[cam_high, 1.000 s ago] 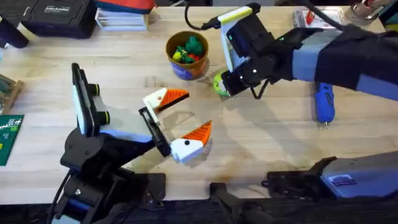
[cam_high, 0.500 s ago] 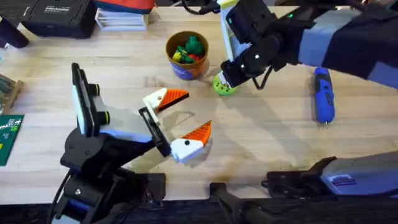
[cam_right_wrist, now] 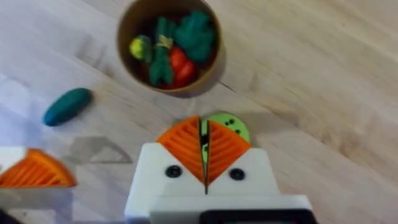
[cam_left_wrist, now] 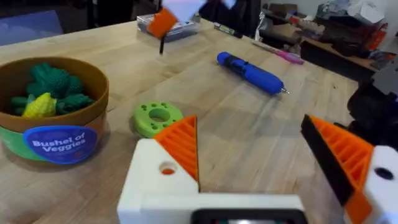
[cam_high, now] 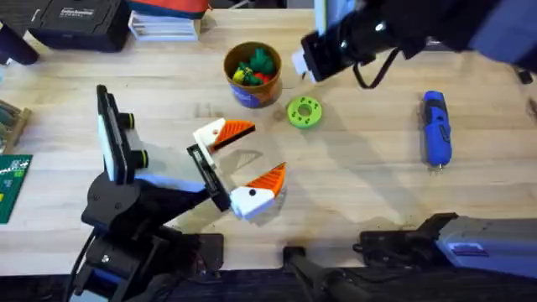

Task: Pick up the gripper from the table and insert it into the empty holder that is missing its gripper. Then pick up a screw, insert it into the mounting hole, and use the screwdriver to tighten it. Finally, clean up the table by picking up the vegetable and placing it into the bucket.

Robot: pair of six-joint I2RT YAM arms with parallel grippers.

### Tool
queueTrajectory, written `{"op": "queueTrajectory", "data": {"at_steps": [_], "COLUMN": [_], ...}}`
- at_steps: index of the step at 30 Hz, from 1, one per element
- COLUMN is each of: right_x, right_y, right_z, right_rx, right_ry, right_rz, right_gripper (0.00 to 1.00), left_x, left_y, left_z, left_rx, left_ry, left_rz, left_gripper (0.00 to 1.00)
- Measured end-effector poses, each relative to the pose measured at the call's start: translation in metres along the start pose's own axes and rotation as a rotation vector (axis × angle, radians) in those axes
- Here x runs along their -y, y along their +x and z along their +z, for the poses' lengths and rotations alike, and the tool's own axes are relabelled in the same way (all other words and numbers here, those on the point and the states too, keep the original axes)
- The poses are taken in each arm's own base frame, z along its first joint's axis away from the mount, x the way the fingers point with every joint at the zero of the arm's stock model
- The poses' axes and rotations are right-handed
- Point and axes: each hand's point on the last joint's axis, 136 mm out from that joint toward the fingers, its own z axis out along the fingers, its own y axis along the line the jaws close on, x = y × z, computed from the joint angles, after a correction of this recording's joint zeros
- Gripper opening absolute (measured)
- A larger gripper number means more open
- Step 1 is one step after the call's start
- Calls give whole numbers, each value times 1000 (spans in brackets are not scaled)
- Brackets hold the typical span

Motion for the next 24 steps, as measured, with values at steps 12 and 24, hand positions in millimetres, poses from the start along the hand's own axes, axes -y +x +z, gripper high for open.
{"op": "queueTrajectory", "data": {"at_steps": [12, 24], "right_x": [-113, -195], "right_y": [-31, -15], "right_z": [-49, -56], "right_rx": [136, 123], "right_ry": [-178, -297], "right_rz": [-210, -361], "right_gripper": [6, 6], "left_x": [0, 0], "left_y": [0, 0], "left_z": [0, 0], "left_rx": [0, 0], "left_ry": [0, 0], "left_rz": [0, 0], "left_gripper": [986, 986]}}
